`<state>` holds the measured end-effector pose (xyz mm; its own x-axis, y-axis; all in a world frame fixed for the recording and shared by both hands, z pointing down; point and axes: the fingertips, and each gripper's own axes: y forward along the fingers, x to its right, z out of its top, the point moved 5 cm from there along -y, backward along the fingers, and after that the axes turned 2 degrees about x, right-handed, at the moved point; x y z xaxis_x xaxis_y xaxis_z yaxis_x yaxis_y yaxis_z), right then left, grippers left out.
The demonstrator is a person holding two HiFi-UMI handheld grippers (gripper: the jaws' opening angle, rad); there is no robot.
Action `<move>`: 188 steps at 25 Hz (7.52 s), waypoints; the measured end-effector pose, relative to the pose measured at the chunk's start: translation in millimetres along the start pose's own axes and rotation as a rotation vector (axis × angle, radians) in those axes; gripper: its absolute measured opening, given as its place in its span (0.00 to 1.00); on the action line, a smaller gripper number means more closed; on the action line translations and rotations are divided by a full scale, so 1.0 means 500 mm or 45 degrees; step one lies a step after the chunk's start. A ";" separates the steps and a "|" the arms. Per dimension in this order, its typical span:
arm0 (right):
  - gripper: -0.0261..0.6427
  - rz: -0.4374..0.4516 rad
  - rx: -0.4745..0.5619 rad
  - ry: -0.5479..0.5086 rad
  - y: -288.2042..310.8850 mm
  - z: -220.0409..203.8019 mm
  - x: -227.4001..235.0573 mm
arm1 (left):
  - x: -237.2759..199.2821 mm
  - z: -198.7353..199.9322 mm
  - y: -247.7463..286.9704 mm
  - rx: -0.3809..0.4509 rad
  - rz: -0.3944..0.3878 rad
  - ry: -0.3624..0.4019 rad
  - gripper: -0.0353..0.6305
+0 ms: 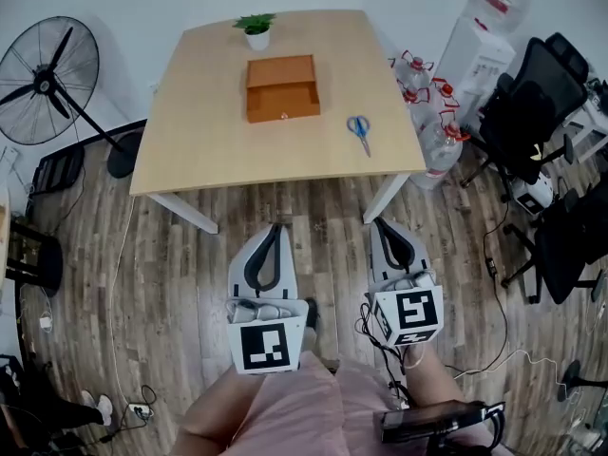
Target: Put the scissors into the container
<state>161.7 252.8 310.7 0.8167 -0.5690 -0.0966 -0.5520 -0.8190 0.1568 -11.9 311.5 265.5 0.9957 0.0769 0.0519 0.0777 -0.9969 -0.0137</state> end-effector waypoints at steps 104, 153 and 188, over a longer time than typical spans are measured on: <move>0.16 0.014 -0.432 0.075 0.788 -0.176 0.385 | -0.217 -0.204 0.876 -0.293 -0.064 -0.012 0.06; 0.16 0.521 -0.277 -0.197 1.012 -0.005 0.096 | -0.520 -0.132 0.756 -0.221 0.399 -0.106 0.06; 0.18 0.726 -0.656 -0.248 1.125 -0.177 -0.010 | -0.642 -0.330 0.772 -0.447 0.451 -0.267 0.06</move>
<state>-138.1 -198.3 486.2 0.3612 -0.9321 -0.0274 -0.6902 -0.2870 0.6643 -309.7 -100.9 408.2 0.9493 -0.2992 -0.0965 -0.2506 -0.9056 0.3422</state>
